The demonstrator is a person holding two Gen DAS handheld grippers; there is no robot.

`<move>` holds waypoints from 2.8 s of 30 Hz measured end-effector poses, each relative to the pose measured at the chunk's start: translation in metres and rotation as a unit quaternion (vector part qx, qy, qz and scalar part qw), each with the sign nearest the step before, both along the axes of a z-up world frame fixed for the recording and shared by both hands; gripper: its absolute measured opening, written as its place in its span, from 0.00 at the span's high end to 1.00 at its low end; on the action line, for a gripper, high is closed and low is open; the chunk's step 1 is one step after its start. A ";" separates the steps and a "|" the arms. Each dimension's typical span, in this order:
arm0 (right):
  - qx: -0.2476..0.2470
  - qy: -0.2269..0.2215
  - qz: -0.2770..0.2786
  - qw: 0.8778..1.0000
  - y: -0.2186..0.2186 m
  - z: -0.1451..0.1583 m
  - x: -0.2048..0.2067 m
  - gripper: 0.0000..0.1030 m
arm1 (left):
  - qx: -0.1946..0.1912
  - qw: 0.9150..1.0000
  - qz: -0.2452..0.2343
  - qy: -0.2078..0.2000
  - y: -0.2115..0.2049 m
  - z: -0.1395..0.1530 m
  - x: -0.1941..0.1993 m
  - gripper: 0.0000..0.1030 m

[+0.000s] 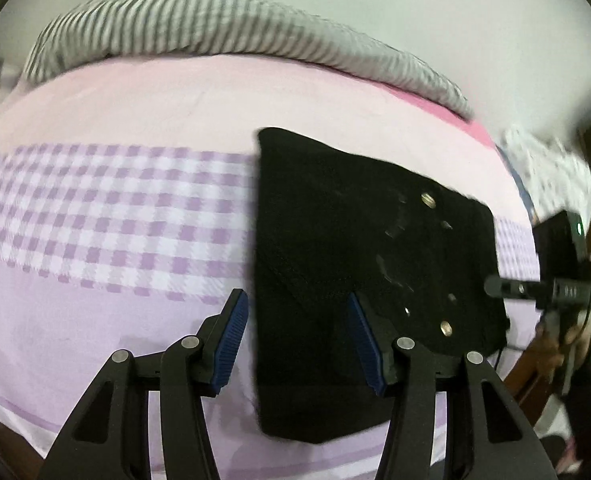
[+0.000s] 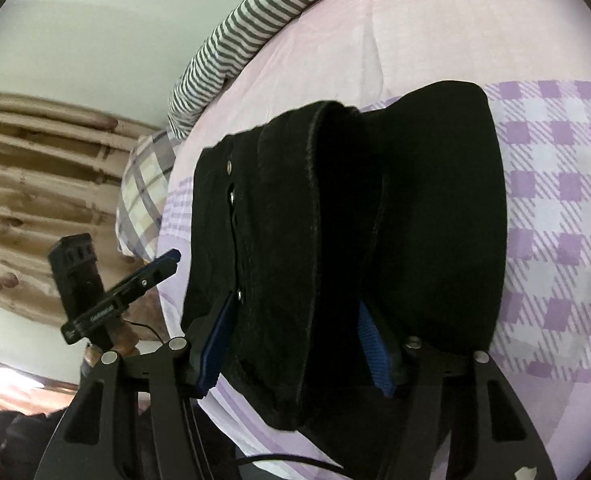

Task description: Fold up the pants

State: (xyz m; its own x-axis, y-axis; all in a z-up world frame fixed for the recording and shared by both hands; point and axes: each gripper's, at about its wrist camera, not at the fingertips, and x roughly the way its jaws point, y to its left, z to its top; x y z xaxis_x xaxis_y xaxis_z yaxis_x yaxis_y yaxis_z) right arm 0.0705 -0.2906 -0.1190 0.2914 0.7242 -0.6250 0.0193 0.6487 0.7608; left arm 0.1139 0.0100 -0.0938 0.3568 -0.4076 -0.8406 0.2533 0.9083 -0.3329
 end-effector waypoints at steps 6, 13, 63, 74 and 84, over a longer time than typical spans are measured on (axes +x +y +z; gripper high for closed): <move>0.020 0.000 -0.008 1.000 0.007 -0.004 0.014 0.51 | -0.008 0.999 0.021 0.041 0.010 -0.018 0.019 0.49; 0.011 0.001 -0.037 0.999 0.010 -0.001 0.011 0.82 | -0.003 0.999 0.016 0.043 0.003 -0.021 0.018 0.49; -0.145 -0.037 -0.138 0.979 -0.042 0.065 -0.095 0.91 | 0.032 0.988 -0.152 0.005 -0.090 -0.015 -0.042 0.49; -0.124 0.004 -0.153 0.980 -0.047 0.035 -0.103 0.92 | 0.049 0.986 -0.158 0.009 -0.084 -0.022 -0.058 0.49; -0.136 0.014 -0.161 0.977 -0.051 0.031 -0.102 0.77 | 0.058 0.987 -0.147 -0.006 -0.094 -0.020 -0.059 0.49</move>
